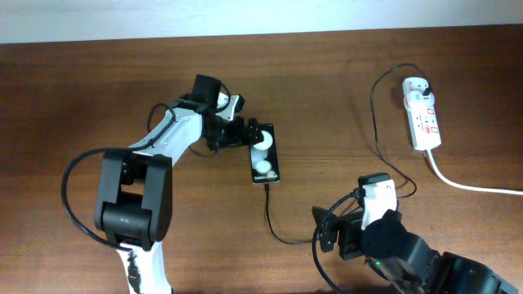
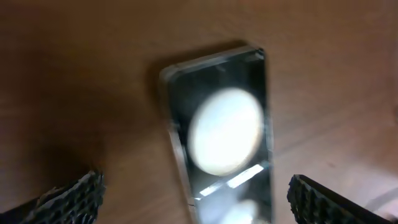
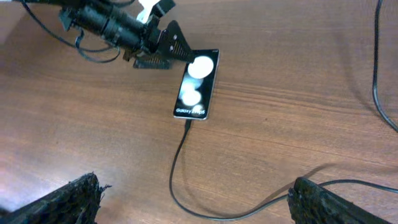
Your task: Plug charger to phone and switch on socket
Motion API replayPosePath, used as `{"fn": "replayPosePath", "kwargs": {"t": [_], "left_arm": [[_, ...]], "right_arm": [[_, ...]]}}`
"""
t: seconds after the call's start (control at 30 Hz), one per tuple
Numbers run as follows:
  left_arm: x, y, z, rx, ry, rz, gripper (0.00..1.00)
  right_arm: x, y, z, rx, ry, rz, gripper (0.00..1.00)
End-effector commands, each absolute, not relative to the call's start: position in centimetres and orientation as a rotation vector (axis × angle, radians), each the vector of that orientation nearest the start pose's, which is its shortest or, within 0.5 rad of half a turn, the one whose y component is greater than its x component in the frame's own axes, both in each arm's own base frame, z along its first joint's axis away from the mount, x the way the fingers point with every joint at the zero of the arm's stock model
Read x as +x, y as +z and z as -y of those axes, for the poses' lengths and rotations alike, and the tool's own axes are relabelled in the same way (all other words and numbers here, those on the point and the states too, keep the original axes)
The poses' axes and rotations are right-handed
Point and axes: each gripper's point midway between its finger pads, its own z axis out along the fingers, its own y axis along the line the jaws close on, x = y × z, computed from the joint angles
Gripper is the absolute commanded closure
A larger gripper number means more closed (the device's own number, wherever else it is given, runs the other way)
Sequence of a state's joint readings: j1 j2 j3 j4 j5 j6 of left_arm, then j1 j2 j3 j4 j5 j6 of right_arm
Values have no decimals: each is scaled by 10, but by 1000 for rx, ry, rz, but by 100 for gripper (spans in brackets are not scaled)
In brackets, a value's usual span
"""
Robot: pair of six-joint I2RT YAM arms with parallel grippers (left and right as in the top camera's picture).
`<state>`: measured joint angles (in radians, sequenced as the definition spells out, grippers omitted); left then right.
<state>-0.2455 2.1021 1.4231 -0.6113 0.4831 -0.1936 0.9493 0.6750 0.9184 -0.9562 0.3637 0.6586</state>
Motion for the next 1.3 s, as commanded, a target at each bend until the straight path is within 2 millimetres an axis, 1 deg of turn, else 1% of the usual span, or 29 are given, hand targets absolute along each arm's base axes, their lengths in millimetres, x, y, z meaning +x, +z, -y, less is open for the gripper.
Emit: {"fn": "replayPosePath", "kwargs": {"t": [0.0, 0.03, 0.07, 0.1, 0.13, 0.17, 0.2, 0.23, 0.3, 0.37, 0.4, 0.43, 0.47, 0.5, 0.53, 0.57, 0.6, 0.63, 0.7, 0.73, 0.77, 0.83, 0.87, 0.93, 1.0, 1.03, 1.1, 1.17, 1.27], "left_arm": [[387, -64, 103, 43, -230, -3097, 1], [387, -64, 95, 18, -213, -3103, 1], [390, -61, 80, -44, -211, -3110, 1], [397, -54, 64, -109, -209, -3110, 1], [401, -49, 57, -138, -210, -3108, 1], [407, -40, 48, -173, -209, -3103, 1], [422, -22, 33, -232, -215, -3079, 1], [433, -8, 25, -256, -216, -3056, 1], [468, 42, 9, -290, -217, -2958, 1], [501, 92, 4, -277, -220, -2835, 1], [521, 127, 4, -257, -223, -2742, 1], [533, 152, 5, -242, -225, -2676, 1], [549, 189, 5, -222, -227, -2575, 1], [556, 210, 5, -212, -227, -2521, 1], [564, 243, 5, -197, -228, -2436, 1], [571, 282, 4, -180, -227, -2337, 1], [573, 316, 4, -166, -226, -2252, 1], [575, 338, 3, -157, -225, -2191, 1], [579, 396, 4, -128, -226, -2015, 1], [579, 409, 5, -118, -228, -1973, 1], [578, 416, 10, -107, -233, -1959, 1], [574, 407, 10, -113, -232, -1997, 1], [571, 404, 3, -127, -225, -2014, 1], [565, 412, -18, -163, -202, -2000, 1], [551, 425, -27, -179, -190, -1987, 1], [547, 431, -27, -179, -189, -1980, 1], [529, 452, -27, -177, -185, -1949, 1], [518, 466, -26, -173, -185, -1927, 1], [484, 494, -23, -166, -182, -1883, 1]], "right_arm": [[171, 246, -139, -137, 481, -2270, 1], [170, 244, -138, -140, 473, -2278, 1], [170, 244, -137, -141, 471, -2280, 1], [170, 244, -137, -141, 469, -2282, 1], [170, 244, -137, -141, 469, -2282, 1], [170, 244, -137, -141, 469, -2282, 1], [170, 244, -137, -141, 469, -2281, 1], [170, 244, -137, -142, 470, -2282, 1], [170, 243, -137, -142, 469, -2283, 1], [169, 243, -137, -143, 467, -2286, 1], [169, 242, -137, -144, 466, -2287, 1], [168, 241, -136, -147, 463, -2293, 1], [168, 240, -136, -148, 460, -2297, 1], [168, 240, -135, -150, 458, -2299, 1], [166, 239, -136, -156, 467, -2304, 1], [165, 239, -138, -163, 481, -2310, 1], [163, 239, -140, -172, 496, -2317, 1], [163, 238, -141, -175, 501, -2320, 1], [159, 237, -145, -194, 533, -2334, 1], [158, 237, -146, -198, 537, -2338, 1], [158, 236, -146, -198, 535, -2339, 1], [158, 236, -145, -198, 534, -2339, 1], [158, 237, -145, -198, 534, -2339, 1], [158, 236, -145, -198, 534, -2339, 1], [158, 236, -145, -198, 534, -2339, 1], [158, 236, -145, -198, 534, -2339, 2], [158, 236, -146, -198, 535, -2339, 1], [158, 236, -146, -198, 535, -2339, 1], [157, 236, -145, -199, 532, -2343, 1]]}}
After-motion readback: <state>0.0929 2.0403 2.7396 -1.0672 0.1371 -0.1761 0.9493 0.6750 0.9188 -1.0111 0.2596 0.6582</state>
